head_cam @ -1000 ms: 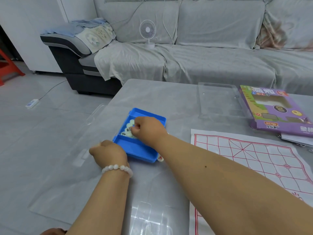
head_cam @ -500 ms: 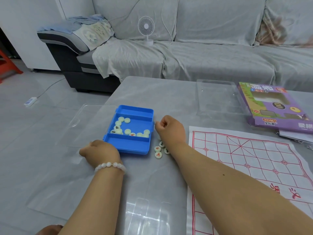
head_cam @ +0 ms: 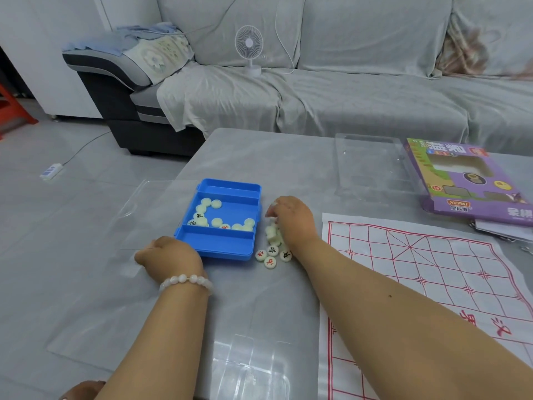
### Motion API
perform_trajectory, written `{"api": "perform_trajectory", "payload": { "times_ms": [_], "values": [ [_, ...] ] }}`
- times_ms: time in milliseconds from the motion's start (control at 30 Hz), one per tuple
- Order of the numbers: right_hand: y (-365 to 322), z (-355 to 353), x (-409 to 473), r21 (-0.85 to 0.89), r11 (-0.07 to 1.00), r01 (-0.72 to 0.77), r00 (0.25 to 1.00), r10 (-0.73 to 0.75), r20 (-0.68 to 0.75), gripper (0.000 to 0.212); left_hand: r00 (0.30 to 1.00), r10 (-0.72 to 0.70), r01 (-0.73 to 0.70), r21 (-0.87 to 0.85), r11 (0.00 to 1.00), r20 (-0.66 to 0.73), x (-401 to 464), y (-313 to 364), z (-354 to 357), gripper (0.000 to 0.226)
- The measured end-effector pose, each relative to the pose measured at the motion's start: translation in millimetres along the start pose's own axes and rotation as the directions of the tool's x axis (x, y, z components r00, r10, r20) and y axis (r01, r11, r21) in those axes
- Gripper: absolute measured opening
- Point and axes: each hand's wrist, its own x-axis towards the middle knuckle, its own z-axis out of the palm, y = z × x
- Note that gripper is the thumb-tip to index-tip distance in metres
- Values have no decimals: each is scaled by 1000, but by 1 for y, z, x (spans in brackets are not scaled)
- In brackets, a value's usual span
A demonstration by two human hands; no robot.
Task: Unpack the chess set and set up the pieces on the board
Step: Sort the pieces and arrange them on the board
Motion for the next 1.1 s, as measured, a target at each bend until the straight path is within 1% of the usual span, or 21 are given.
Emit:
{"api": "perform_trajectory", "payload": {
  "times_ms": [33, 67, 100, 133, 167, 300, 333, 367, 400, 433, 467, 500, 533, 600, 633, 700, 767, 833, 900, 1000, 1100],
  "values": [
    [0, -3, 2, 96, 995, -29, 1000, 29, 6, 25, 1000, -3, 3, -3, 1000, 4, 0, 0, 0, 43],
    [0, -6, 4, 253, 963, -98, 995, 97, 16, 30, 1000, -9, 9, -8, 1000, 7, -1, 1, 0, 44],
    [-3, -10, 4, 453, 871, -189, 981, 191, 42, 36, 1000, -14, 14, -12, 1000, 9, -2, 1, -1, 44],
    [-3, -12, 6, 597, 761, -252, 963, 261, 74, 44, 1000, -19, 19, -13, 1000, 9, -2, 2, -1, 45],
    [-3, -15, 8, 673, 680, -291, 948, 300, 107, 50, 1000, -23, 23, -13, 1000, 7, -3, 3, -1, 45],
    [-3, -20, 11, 750, 567, -340, 923, 353, 152, 53, 999, -41, 41, -11, 999, 18, -8, 7, -2, 45],
    [-5, -20, 11, 761, 559, -328, 921, 367, 127, 50, 999, -45, 45, -9, 999, 21, -9, 8, -2, 45],
    [-6, -19, 12, 761, 584, -281, 929, 366, 61, 45, 999, -49, 49, -10, 999, 24, -10, 9, -3, 45],
    [-9, -19, 12, 714, 669, -208, 943, 331, -37, 40, 998, -51, 51, -9, 999, 24, -10, 10, -3, 45],
    [-15, -19, 11, 614, 779, -128, 961, 251, -118, 34, 998, -52, 52, -8, 999, 24, -11, 11, -4, 44],
    [-24, -18, 10, 482, 875, -47, 978, 138, -156, 28, 998, -50, 50, -6, 999, 25, -12, 12, -4, 44],
    [-34, -15, 7, 347, 938, 24, 990, 27, -140, 25, 999, -48, 48, -6, 999, 27, -13, 13, -4, 44],
    [-44, -11, 5, 217, 972, 91, 994, -75, -82, 24, 999, -44, 44, -5, 999, 31, -14, 14, -4, 44],
    [-57, 1, 5, -41, 982, 187, 978, -181, 104, 25, 998, -41, 41, -5, 999, 47, -18, 15, -4, 45],
    [-62, 7, 6, -170, 962, 212, 966, -180, 188, 23, 998, -42, 42, -9, 999, 57, -20, 15, -3, 46],
    [-71, 14, 7, -359, 899, 251, 950, -158, 270, 21, 996, -33, 35, -27, 999, 78, -23, 16, -3, 47],
    [-80, 19, 6, -404, 867, 292, 937, -176, 301, 16, 996, -25, 28, -31, 999, 88, -27, 18, -3, 43],
    [-90, 25, 5, -371, 870, 325, 926, -212, 313, 29, 998, -18, 20, -45, 999, 59, -32, 20, 0, 36],
    [-97, 30, 5, -308, 906, 290, 934, -198, 298, 38, 999, -3, 6, -66, 998, 40, -36, 21, 2, 34],
    [-99, 33, 4, -199, 957, 210, 958, -160, 240, 33, 1000, 18, -17, -79, 997, 20, -41, 22, 1, 32],
    [-95, 36, 3, -231, 963, 139, 972, -87, 220, 40, 1000, 2, -2, -75, 997, -1, -45, 24, 1, 31]
  ]
}}
